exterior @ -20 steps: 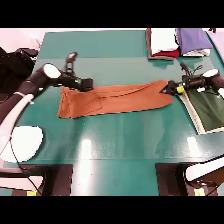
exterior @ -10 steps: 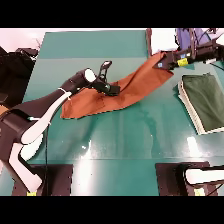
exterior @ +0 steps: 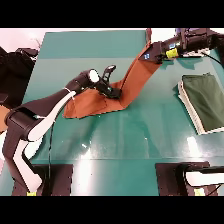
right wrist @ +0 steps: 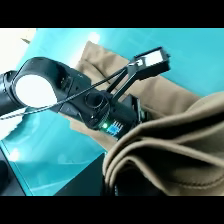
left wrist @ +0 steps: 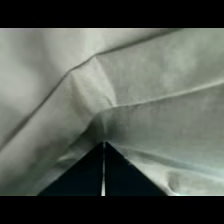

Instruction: Fold the shirts.

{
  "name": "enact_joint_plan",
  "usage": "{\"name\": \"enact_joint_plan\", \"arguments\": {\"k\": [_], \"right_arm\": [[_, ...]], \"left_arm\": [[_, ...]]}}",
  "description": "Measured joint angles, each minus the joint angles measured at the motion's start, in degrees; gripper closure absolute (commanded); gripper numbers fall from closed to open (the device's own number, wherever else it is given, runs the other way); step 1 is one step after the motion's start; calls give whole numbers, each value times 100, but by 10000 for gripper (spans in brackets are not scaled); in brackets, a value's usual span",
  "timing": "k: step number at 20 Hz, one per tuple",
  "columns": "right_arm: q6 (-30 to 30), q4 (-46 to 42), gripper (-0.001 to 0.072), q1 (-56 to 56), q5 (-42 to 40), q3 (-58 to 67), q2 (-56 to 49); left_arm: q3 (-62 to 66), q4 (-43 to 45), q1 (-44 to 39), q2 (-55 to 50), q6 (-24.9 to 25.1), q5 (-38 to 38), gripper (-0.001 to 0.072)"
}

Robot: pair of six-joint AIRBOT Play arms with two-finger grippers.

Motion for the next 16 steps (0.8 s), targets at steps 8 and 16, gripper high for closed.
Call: {"name": "enact_joint_plan", "arguments": {"k": [8, 16], "right_arm": [[-199, 498, 532, 1545, -1154, 131, -634], [-793, 975, 286, 2983, -2197, 1272, -2282]], "left_arm": [[564, 721, 1521, 1587, -4, -702, 685], [713, 1064, 2743, 2975, -2, -1091, 685]]}}
